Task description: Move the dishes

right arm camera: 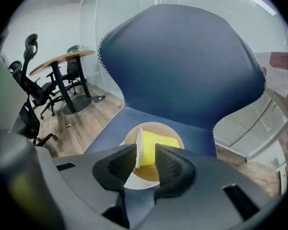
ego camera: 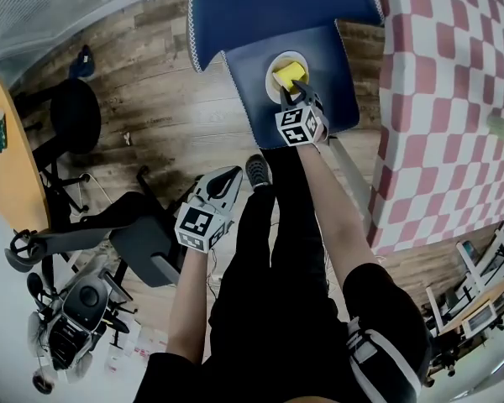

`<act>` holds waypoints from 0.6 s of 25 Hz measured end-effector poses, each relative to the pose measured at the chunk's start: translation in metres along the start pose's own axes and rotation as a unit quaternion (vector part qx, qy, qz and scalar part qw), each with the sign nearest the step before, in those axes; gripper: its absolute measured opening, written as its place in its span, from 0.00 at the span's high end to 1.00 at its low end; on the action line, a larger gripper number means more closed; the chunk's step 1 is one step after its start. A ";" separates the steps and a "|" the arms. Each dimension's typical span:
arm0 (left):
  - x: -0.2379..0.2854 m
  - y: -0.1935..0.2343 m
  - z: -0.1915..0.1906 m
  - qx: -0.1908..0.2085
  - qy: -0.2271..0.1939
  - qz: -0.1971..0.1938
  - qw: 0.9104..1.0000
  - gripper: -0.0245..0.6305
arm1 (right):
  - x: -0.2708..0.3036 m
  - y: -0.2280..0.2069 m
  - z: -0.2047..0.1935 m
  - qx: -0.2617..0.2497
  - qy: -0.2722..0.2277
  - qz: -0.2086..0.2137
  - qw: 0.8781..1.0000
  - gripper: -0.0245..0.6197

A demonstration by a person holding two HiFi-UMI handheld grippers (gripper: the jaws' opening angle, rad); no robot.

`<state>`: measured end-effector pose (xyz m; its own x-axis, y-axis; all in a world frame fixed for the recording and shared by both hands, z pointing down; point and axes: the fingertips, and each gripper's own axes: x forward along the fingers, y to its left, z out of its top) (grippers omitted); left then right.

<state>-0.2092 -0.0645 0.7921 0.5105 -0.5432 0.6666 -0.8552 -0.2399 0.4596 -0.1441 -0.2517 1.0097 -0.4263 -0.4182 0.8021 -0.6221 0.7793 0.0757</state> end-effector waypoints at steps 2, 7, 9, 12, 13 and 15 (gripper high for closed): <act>-0.001 0.002 -0.002 -0.002 0.002 0.001 1.000 0.93 | 0.001 -0.001 0.001 0.002 0.002 -0.008 1.000 0.77; -0.006 0.005 -0.001 -0.004 0.001 0.003 1.000 0.93 | -0.005 -0.008 0.004 0.010 0.002 -0.024 1.000 0.86; -0.009 0.005 -0.001 -0.004 -0.001 0.003 1.000 0.93 | -0.009 -0.012 0.006 0.014 0.002 -0.031 0.999 0.88; -0.014 0.004 0.001 -0.004 -0.006 0.003 1.000 0.93 | -0.015 -0.017 0.013 0.019 0.000 -0.038 0.999 0.90; -0.016 0.003 0.002 -0.004 -0.006 0.003 1.000 0.93 | -0.017 -0.019 0.014 0.020 0.000 -0.039 0.999 0.92; -0.019 0.001 0.003 -0.003 -0.008 0.003 1.000 0.93 | -0.022 -0.022 0.016 0.023 0.001 -0.040 0.999 0.92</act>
<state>-0.2202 -0.0568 0.7779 0.5045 -0.5568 0.6598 -0.8572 -0.2315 0.4600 -0.1320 -0.2672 0.9810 -0.3721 -0.4770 0.7963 -0.6836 0.7212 0.1126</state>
